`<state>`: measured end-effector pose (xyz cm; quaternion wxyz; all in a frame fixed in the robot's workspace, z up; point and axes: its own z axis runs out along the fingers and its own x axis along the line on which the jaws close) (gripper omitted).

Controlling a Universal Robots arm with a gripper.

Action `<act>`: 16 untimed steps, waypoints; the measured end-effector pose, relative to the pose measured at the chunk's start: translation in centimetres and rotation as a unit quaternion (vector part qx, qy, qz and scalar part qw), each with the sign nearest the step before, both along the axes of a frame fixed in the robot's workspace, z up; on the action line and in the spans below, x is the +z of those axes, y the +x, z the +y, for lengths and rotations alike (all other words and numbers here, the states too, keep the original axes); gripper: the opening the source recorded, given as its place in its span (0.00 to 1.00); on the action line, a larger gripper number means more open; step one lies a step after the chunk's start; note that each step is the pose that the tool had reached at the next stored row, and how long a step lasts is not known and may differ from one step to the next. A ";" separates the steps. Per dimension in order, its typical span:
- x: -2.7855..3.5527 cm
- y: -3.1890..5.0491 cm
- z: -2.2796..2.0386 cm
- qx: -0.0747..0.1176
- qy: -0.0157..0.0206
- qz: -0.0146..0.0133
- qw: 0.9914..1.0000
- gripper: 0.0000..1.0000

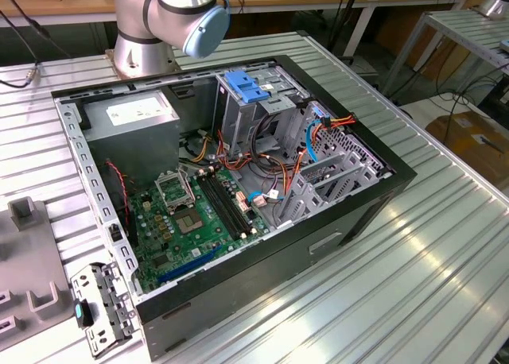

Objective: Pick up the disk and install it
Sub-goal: 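Pick up the disk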

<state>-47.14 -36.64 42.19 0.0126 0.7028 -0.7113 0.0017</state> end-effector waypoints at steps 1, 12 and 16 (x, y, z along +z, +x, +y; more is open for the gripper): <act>0.04 0.00 0.00 0.000 0.000 0.000 1.000 0.37; 0.76 0.00 0.00 0.000 0.000 0.000 1.000 0.37; 0.98 0.00 0.00 0.000 -0.001 0.000 1.000 0.37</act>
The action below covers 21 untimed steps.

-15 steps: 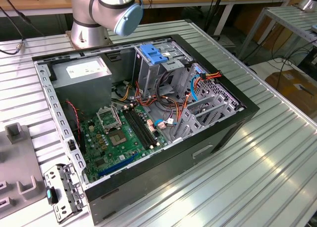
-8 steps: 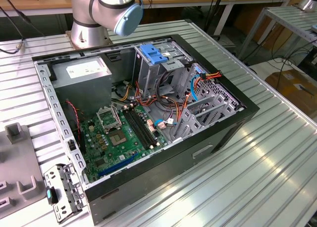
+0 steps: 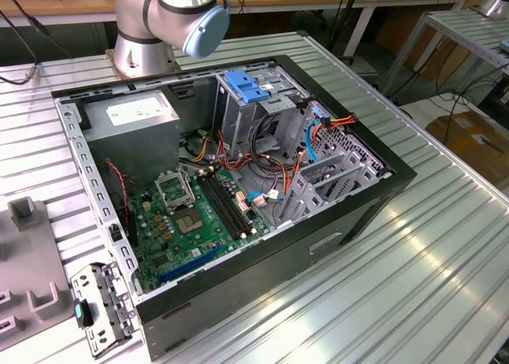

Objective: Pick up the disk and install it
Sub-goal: 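Pick up the disk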

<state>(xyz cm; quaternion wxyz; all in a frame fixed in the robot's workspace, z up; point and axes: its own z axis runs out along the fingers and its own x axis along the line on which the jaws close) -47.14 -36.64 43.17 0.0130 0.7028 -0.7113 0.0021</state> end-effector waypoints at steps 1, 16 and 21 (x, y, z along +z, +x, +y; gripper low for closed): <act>0.06 0.00 0.00 0.000 0.000 0.000 1.000 0.37; 0.84 0.00 0.00 0.000 -0.001 0.000 1.000 0.37; 0.91 0.00 0.00 0.000 -0.001 0.000 1.000 0.37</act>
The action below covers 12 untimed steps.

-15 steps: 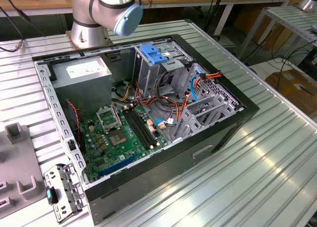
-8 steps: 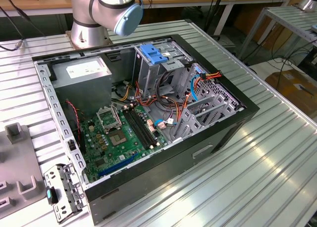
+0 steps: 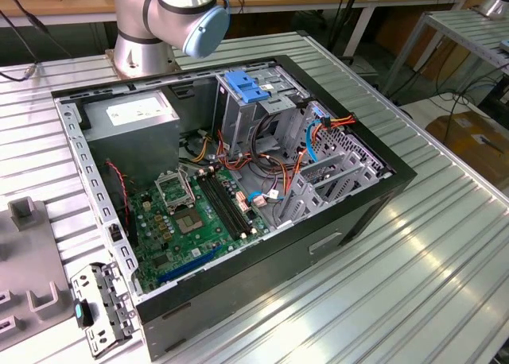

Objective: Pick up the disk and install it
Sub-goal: 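Pick up the disk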

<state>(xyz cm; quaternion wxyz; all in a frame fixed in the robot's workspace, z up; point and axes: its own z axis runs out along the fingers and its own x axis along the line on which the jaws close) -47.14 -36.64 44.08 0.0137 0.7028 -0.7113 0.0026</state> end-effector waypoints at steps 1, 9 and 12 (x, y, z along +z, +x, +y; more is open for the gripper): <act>0.05 0.00 0.00 0.000 0.000 0.000 1.000 0.37; 0.81 0.00 0.00 0.000 0.000 0.000 1.000 0.37; 1.30 0.00 0.00 0.000 0.000 0.000 1.000 0.37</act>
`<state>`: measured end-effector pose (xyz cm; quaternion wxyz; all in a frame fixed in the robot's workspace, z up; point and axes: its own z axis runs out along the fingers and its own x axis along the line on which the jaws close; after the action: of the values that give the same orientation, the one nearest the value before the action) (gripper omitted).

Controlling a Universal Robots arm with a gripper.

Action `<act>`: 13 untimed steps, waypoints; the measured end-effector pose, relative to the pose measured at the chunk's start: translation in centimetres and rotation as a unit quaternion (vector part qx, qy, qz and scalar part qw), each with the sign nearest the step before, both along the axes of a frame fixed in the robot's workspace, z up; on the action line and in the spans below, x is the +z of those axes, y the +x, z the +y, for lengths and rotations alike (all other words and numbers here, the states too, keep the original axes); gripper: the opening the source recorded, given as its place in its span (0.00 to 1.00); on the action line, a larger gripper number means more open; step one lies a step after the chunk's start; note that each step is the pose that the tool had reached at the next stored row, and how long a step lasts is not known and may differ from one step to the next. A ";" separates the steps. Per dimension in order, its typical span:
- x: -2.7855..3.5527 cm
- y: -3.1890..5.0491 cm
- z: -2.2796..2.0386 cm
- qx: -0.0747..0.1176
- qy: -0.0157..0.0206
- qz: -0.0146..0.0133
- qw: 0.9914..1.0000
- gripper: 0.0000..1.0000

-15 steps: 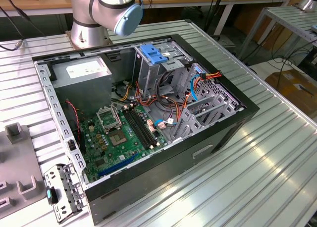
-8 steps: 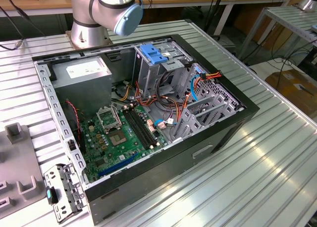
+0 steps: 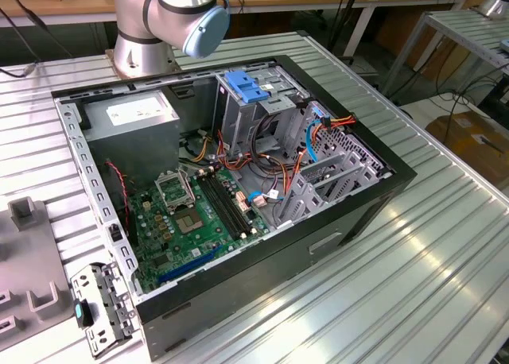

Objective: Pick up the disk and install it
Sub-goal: 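Pick up the disk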

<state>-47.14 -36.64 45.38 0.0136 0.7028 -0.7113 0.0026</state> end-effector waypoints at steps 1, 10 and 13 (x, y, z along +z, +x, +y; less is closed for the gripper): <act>0.16 0.00 0.00 0.000 0.000 0.000 1.000 0.37; 1.08 0.00 0.00 0.000 0.000 0.000 1.000 0.37; 1.50 0.00 0.00 0.000 0.000 0.000 1.000 0.37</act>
<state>-47.14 -36.64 46.88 0.0137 0.7028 -0.7113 0.0026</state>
